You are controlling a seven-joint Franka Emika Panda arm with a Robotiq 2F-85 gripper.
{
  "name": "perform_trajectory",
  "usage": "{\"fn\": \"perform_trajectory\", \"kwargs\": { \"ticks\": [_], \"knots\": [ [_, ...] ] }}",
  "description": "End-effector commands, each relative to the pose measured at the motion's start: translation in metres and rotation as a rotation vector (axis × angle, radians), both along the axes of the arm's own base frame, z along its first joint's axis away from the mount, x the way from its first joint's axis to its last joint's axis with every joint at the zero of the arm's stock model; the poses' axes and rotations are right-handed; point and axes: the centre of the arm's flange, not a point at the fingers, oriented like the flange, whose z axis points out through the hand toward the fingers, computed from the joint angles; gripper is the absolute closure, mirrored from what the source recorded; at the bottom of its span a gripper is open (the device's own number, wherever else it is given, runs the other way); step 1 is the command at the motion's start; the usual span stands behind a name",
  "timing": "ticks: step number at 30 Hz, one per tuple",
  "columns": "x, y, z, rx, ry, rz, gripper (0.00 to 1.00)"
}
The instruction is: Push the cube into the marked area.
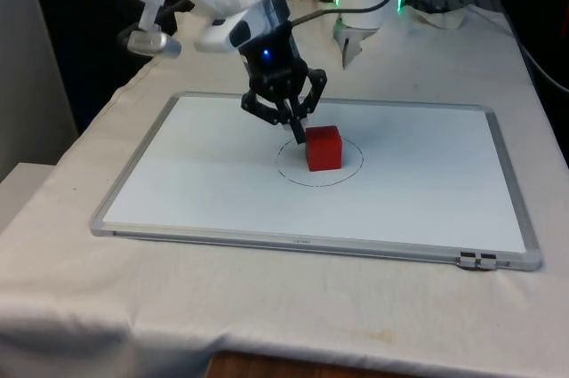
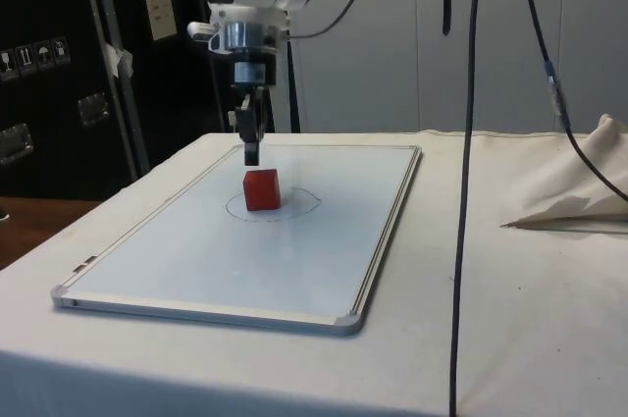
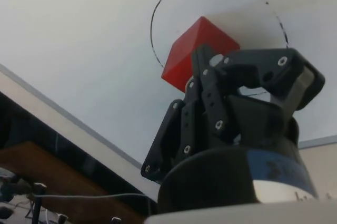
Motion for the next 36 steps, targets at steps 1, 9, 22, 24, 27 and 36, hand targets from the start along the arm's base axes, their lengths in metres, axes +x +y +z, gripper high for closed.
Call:
{"fn": "perform_trajectory", "kwargs": {
  "ticks": [1, 9, 22, 24, 27, 36],
  "knots": [
    [-0.001, 0.0, 0.004, -0.005, 0.005, -0.011, 1.0],
    [0.001, -0.002, 0.029, 0.007, -0.011, -0.064, 1.0],
    [0.006, -0.003, 0.056, -0.006, -0.029, -0.139, 1.0],
    [0.007, -0.004, 0.057, -0.016, -0.041, -0.143, 1.0],
    [0.008, -0.004, 0.056, -0.033, -0.059, -0.149, 1.0],
    [0.011, -0.006, 0.054, -0.09, -0.121, -0.168, 1.0]
  ]
}}
